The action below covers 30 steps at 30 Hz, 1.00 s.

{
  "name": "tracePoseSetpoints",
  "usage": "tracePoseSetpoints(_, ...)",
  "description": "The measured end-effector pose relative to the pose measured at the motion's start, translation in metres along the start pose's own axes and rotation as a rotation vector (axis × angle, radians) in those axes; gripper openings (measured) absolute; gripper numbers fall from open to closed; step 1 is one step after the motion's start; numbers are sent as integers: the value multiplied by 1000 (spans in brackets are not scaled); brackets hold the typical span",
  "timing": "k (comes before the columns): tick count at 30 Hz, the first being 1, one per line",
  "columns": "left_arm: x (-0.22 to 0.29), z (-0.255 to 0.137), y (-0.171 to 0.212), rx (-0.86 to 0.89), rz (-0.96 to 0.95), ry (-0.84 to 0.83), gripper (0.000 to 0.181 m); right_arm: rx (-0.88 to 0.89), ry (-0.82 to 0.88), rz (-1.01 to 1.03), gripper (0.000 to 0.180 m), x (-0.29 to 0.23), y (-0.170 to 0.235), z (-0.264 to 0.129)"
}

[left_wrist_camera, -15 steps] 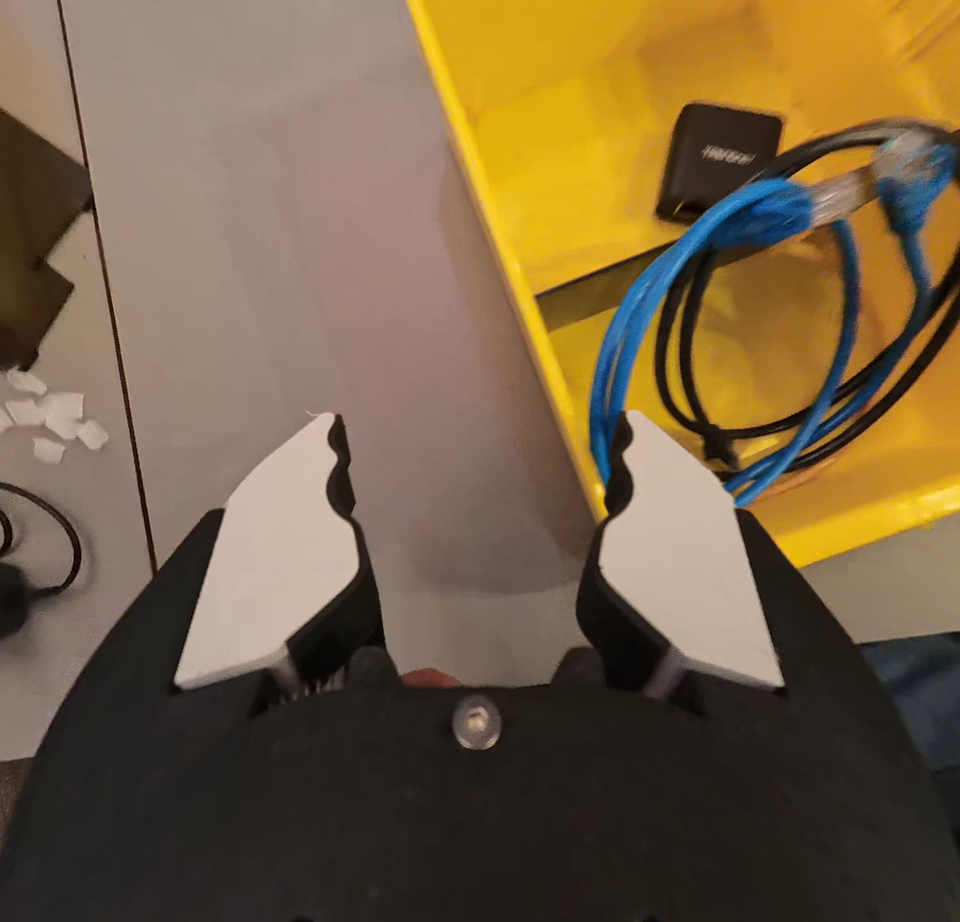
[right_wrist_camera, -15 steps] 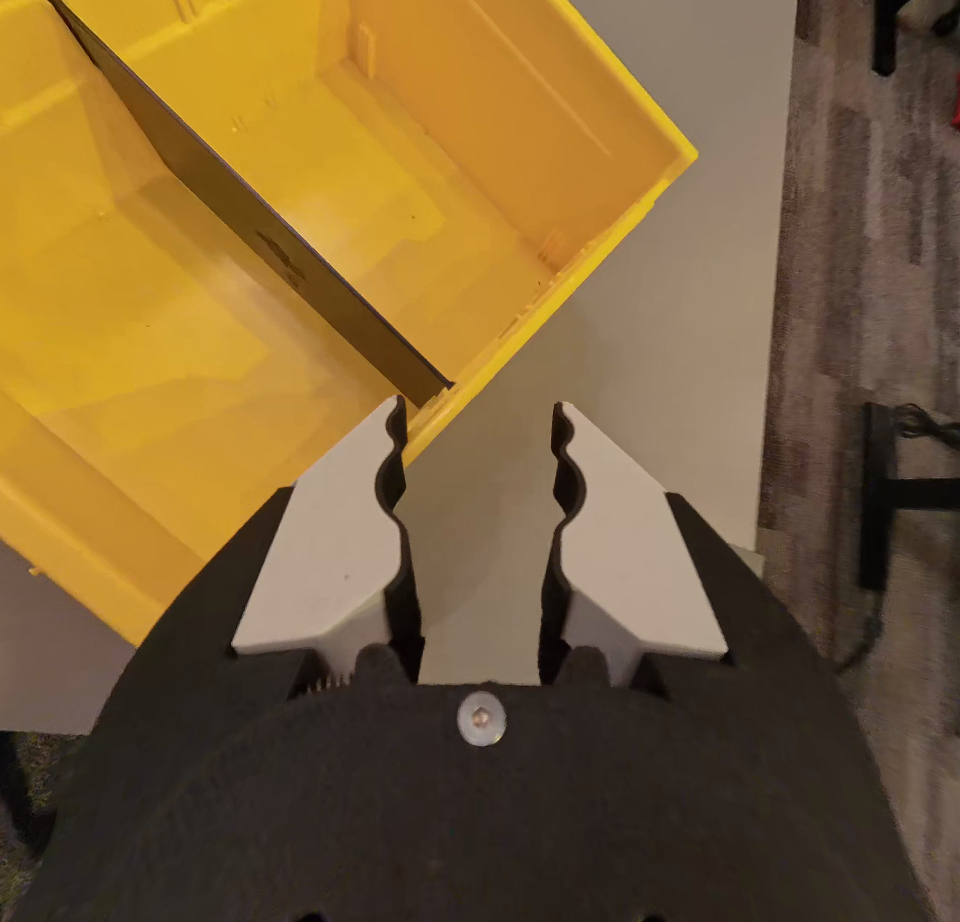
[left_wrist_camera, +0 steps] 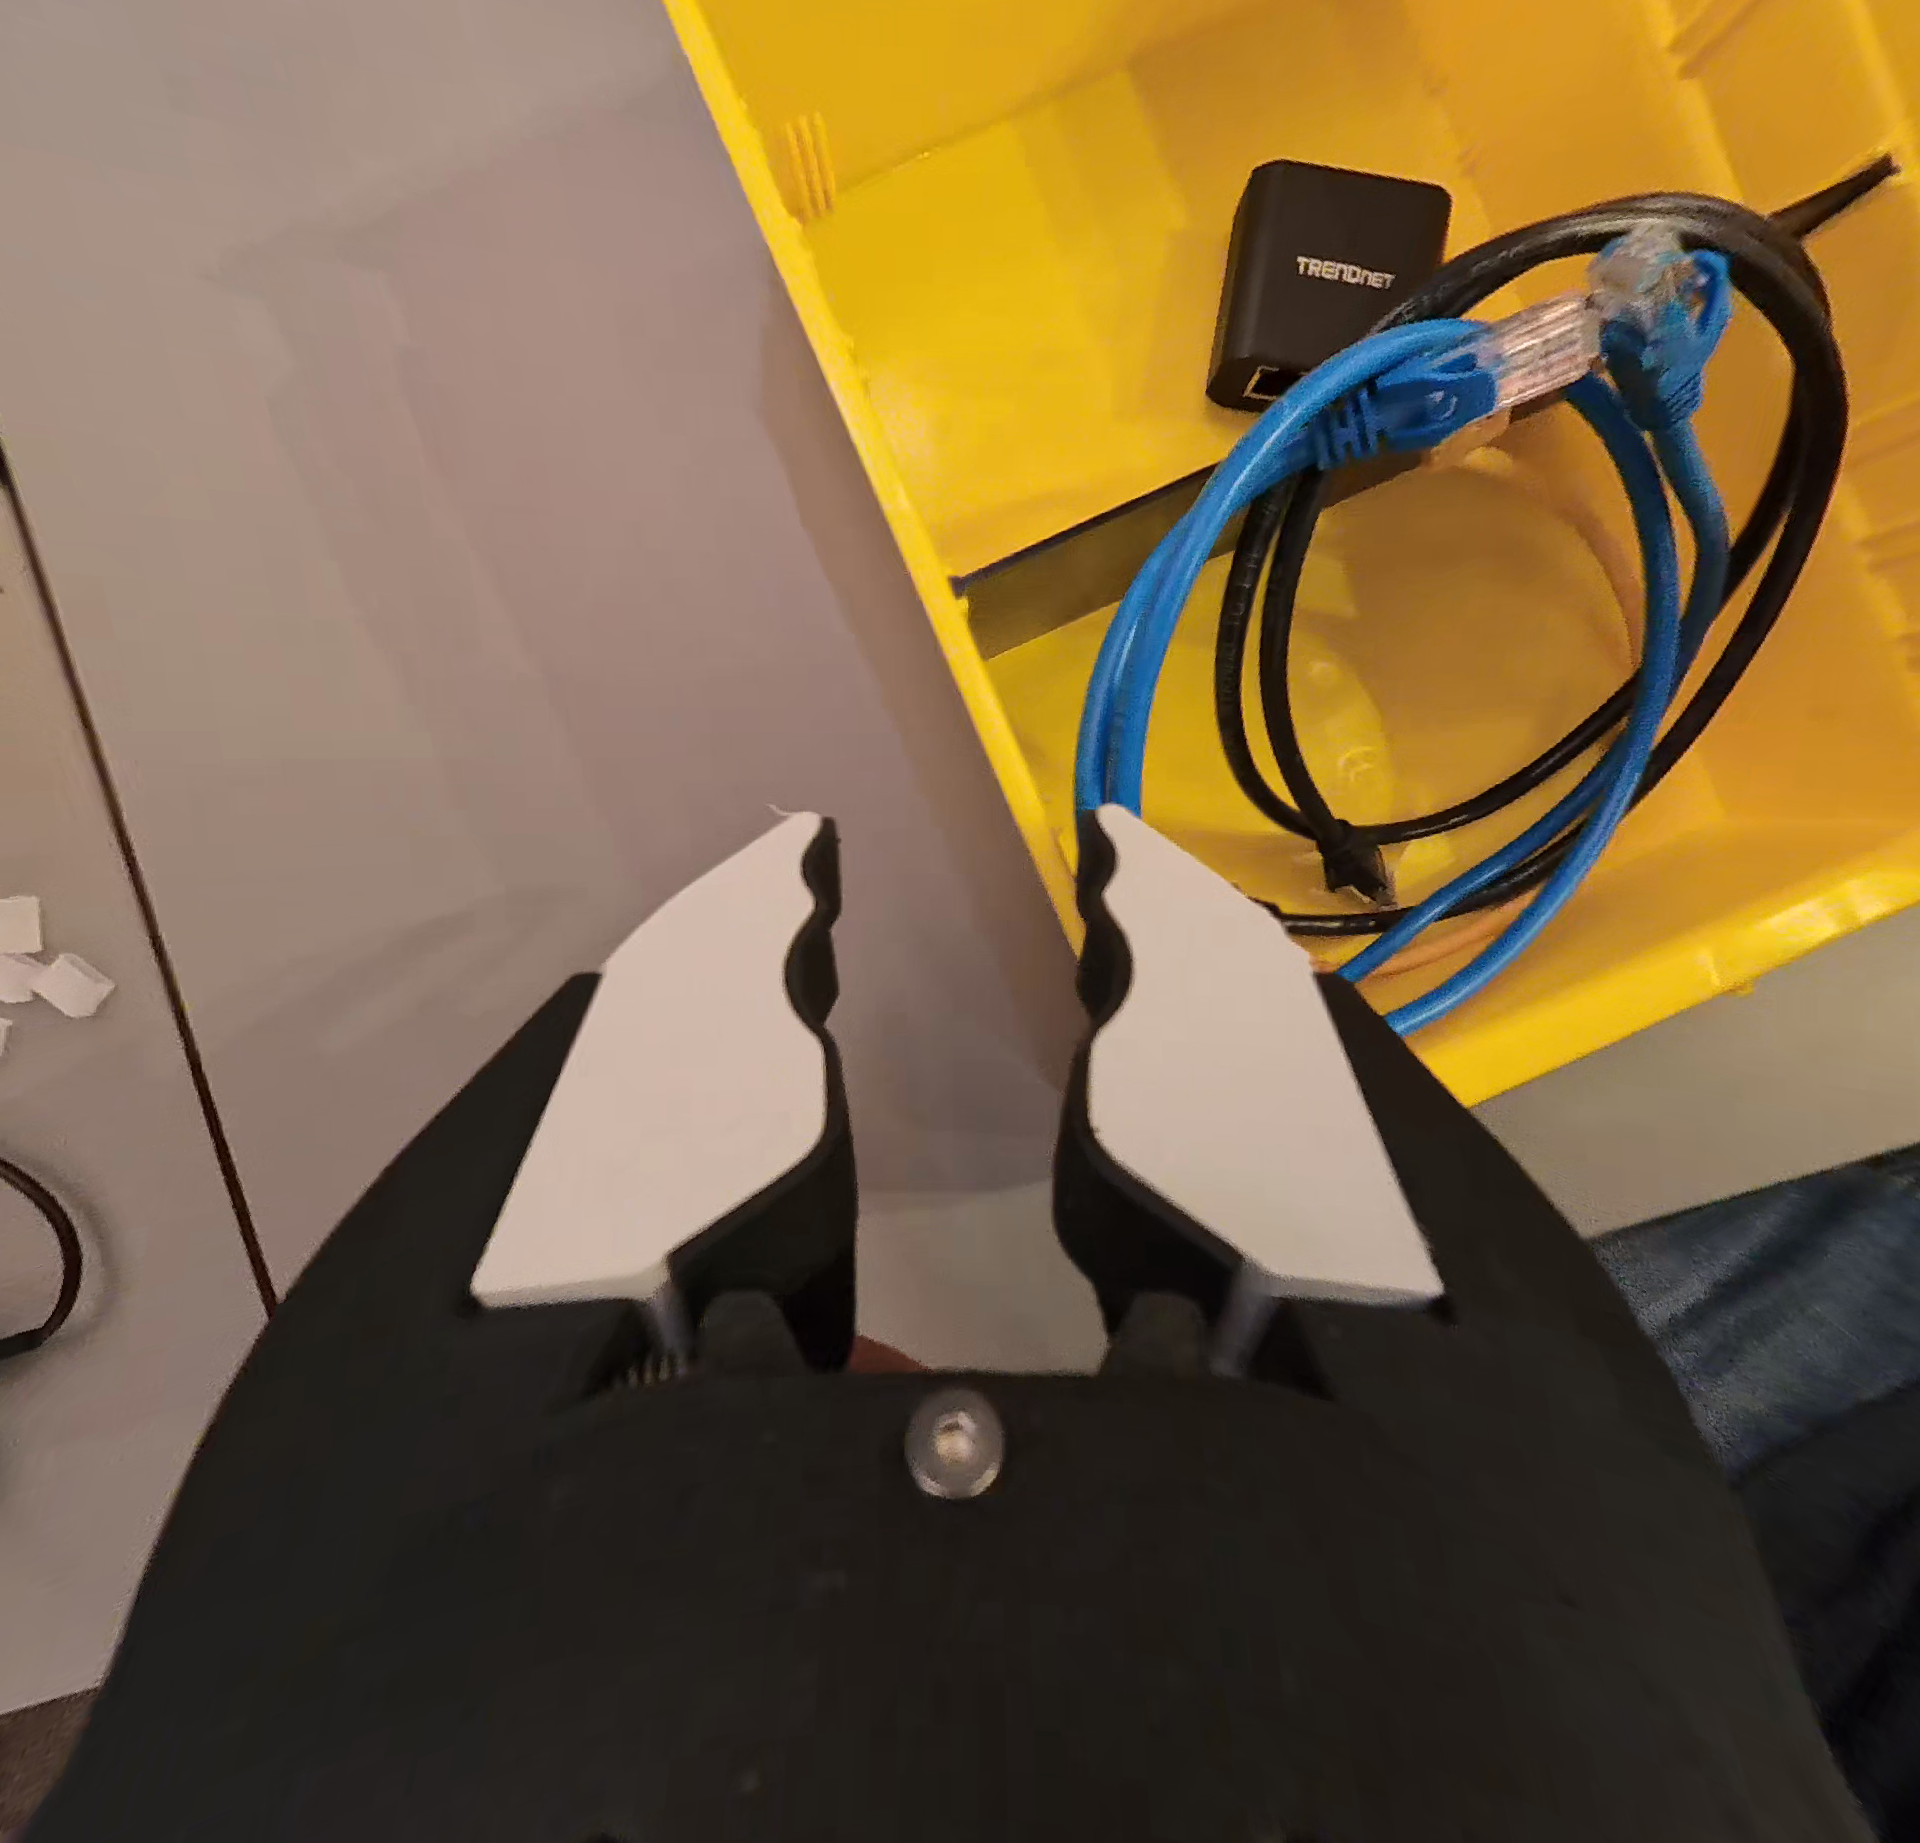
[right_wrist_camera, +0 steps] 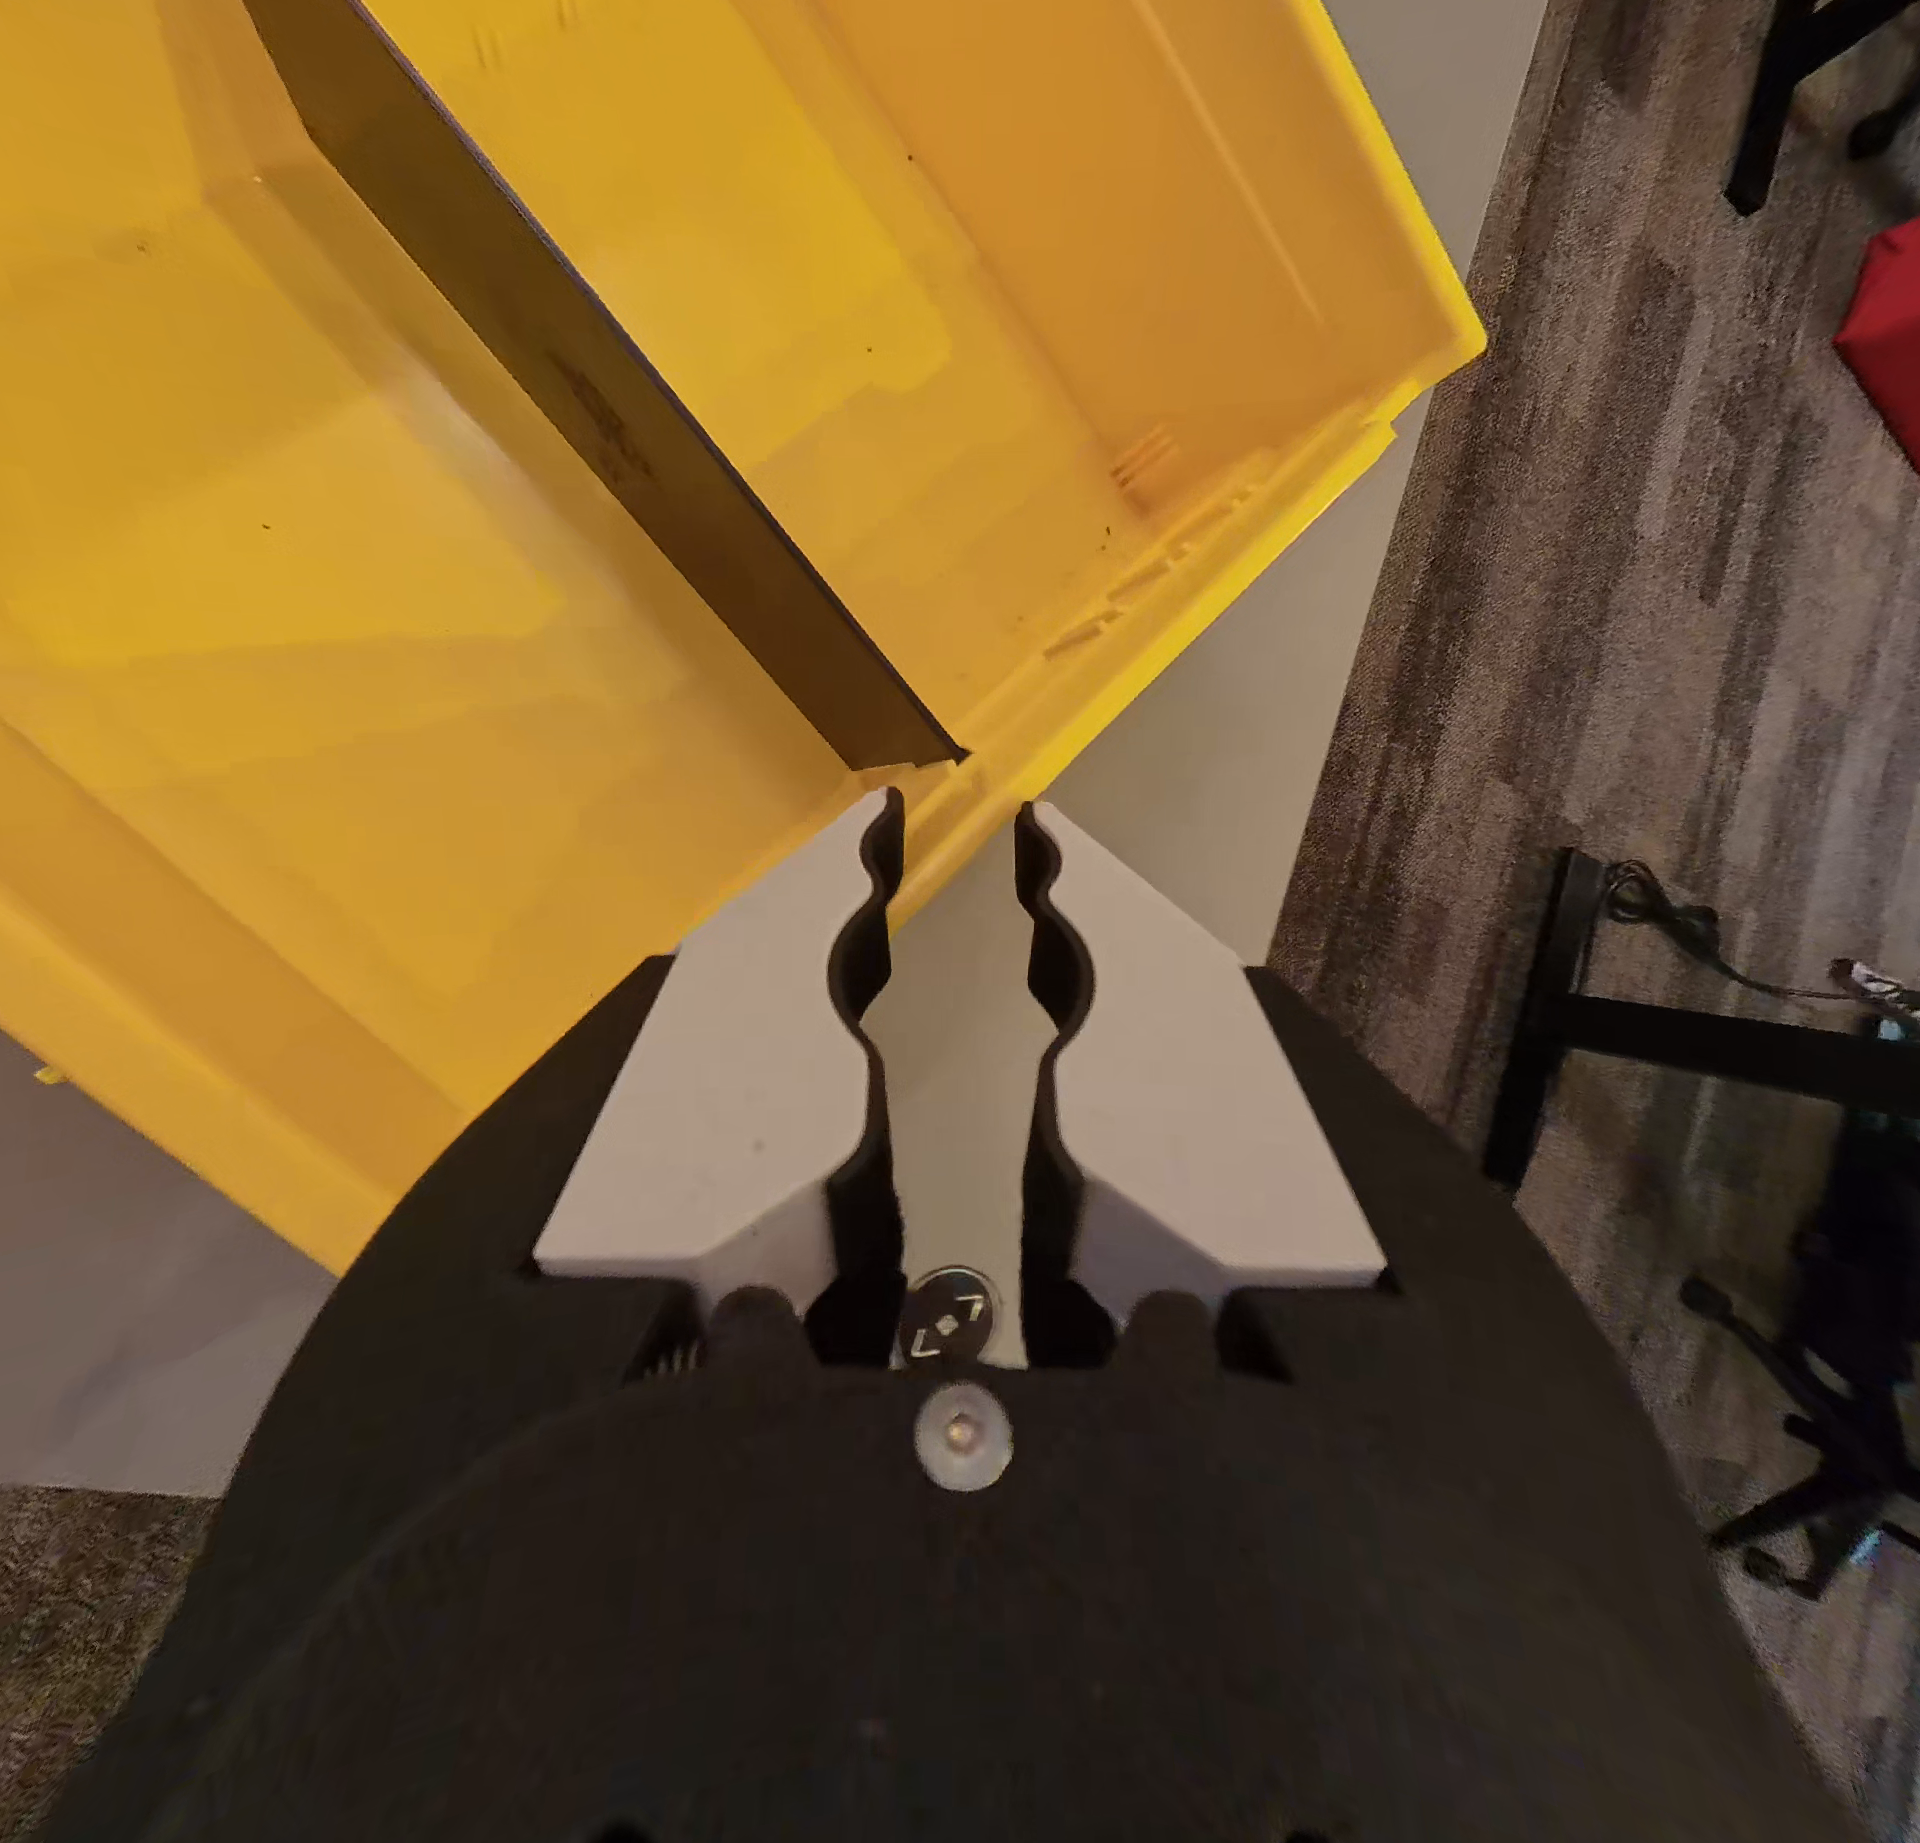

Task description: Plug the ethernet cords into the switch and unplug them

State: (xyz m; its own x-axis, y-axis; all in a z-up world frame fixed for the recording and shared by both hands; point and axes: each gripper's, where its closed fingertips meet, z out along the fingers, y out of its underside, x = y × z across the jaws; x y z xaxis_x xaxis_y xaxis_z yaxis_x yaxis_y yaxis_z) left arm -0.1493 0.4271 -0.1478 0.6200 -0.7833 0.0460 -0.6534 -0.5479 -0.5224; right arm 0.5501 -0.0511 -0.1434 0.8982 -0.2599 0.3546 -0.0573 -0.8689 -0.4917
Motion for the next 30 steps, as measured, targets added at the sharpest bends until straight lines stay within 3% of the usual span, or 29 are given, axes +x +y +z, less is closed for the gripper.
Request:
tracePoseSetpoints(1, -1, 0, -2, 5, -2, 0, 36, 1, -5, -20, 20, 4, 1, 1)
tracePoseSetpoints(8, -17, 3, -14, -5, 105, -116, 12, 71, -87, -107, 19, 26, -3, 14)
tracePoseSetpoints(11, -6, 2, -17, 32, 44, 28, 27, 70, -85, -109, 20, 33, -5, 17)
tracePoseSetpoints(14, 8, -6, -27, 138, -65, 176, 59, 9, -34, 29, 37, 39, 2, 13)
tracePoseSetpoints(17, 13, 5, -17, 100, -97, 196, 75, -6, 9, 138, 44, 38, 8, 5)
tracePoseSetpoints(20, 17, 32, 9, -54, -68, 164, 52, -9, 57, 152, 37, 35, 11, 2)
tracePoseSetpoints(21, 16, 40, 13, -86, -58, 142, 50, -31, 86, 168, 46, 38, 13, 1)
tracePoseSetpoints(22, 13, 45, 15, -93, -59, 117, 47, -58, 96, 176, 52, 39, 15, 0)
tracePoseSetpoints(23, 10, 47, 13, -86, -63, 98, 43, -82, 73, 167, 46, 35, 16, 0)
tracePoseSetpoints(25, 1, 48, 12, -82, -55, 72, 34, -70, 96, 180, 58, 34, 14, -4)
tracePoseSetpoints(26, -7, 49, 11, -75, -56, 50, 30, -51, 81, 199, 52, 30, 12, -5)
tracePoseSetpoints(30, -23, 49, 10, -59, -73, 56, 20, -22, 33, 314, 71, 21, 20, -15)
